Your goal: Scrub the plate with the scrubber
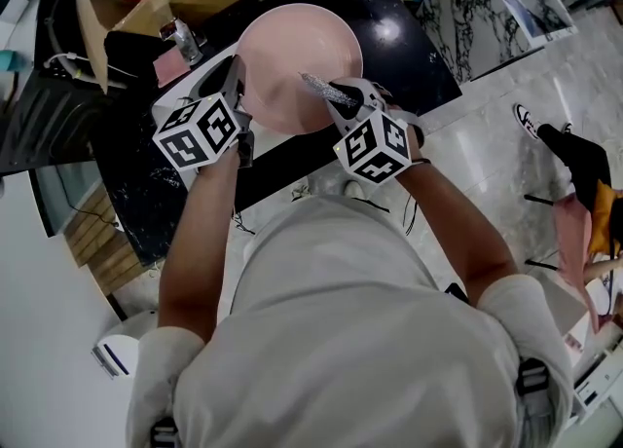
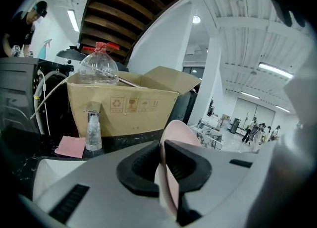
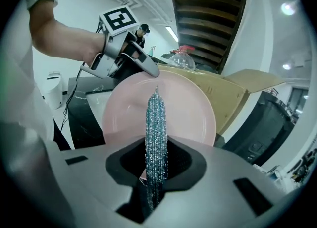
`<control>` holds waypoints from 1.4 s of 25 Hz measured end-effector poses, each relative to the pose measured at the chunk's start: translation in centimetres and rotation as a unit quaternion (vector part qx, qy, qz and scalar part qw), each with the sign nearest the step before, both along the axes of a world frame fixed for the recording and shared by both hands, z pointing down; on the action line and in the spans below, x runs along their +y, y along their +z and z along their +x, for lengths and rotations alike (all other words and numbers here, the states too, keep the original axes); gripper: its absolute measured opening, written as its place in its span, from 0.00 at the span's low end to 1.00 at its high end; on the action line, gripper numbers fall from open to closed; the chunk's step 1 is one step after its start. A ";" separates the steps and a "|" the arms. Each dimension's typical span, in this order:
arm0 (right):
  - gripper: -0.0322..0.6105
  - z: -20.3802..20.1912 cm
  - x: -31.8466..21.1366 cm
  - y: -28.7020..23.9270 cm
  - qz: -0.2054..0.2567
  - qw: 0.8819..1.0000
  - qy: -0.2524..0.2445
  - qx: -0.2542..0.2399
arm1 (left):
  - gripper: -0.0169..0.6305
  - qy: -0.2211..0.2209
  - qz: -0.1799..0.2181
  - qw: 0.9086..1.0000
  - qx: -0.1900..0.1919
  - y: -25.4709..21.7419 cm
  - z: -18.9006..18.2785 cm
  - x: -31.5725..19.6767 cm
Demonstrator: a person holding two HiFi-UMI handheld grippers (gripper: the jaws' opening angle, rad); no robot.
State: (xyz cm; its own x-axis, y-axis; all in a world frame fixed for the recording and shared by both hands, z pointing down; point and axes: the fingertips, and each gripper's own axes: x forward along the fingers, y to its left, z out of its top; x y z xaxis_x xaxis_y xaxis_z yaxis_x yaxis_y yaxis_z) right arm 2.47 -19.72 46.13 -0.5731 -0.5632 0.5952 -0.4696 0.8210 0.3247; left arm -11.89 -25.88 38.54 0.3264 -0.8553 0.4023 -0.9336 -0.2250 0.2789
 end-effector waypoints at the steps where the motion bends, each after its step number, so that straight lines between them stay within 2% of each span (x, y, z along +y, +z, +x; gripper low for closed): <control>1: 0.17 -0.3 0.5 0.1 -0.003 1.000 -0.004 -0.002 | 0.07 0.000 0.001 1.000 0.000 0.0 0.0 0.0; 11: 0.17 -3.7 4.2 -0.3 -0.024 0.997 -0.061 -0.034 | 0.07 -0.005 0.002 1.000 -0.002 0.0 0.0 0.0; 20: 0.17 -2.6 -1.3 -6.8 0.037 0.997 -0.021 -0.066 | 0.06 -0.003 0.000 1.000 0.002 0.4 0.0 0.5; 22: 0.17 -2.9 -2.6 -7.7 0.061 0.997 -0.019 -0.053 | 0.06 0.000 -0.002 1.000 0.001 0.5 0.3 0.6; 27: 0.17 -3.1 -6.3 -7.5 0.108 0.994 0.001 0.017 | 0.06 0.005 -0.002 1.000 0.003 0.4 0.8 0.9; 31: 0.17 -3.0 -7.7 -6.3 0.117 0.991 0.008 0.068 | 0.06 0.011 -0.004 1.000 0.003 0.6 1.0 1.2; 35: 0.17 -3.8 -7.7 -5.3 0.118 0.989 -0.004 0.091 | 0.07 0.024 -0.009 1.000 0.009 0.8 1.3 1.3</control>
State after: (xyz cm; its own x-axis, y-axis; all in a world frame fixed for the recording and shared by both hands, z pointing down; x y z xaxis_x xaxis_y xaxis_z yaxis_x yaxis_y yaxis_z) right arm -1.30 -27.45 40.79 -0.4736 -0.6951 0.5409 -0.3795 0.7153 0.5868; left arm -10.60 -24.53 39.39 0.3732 -0.8313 0.4120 -0.9171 -0.2632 0.2996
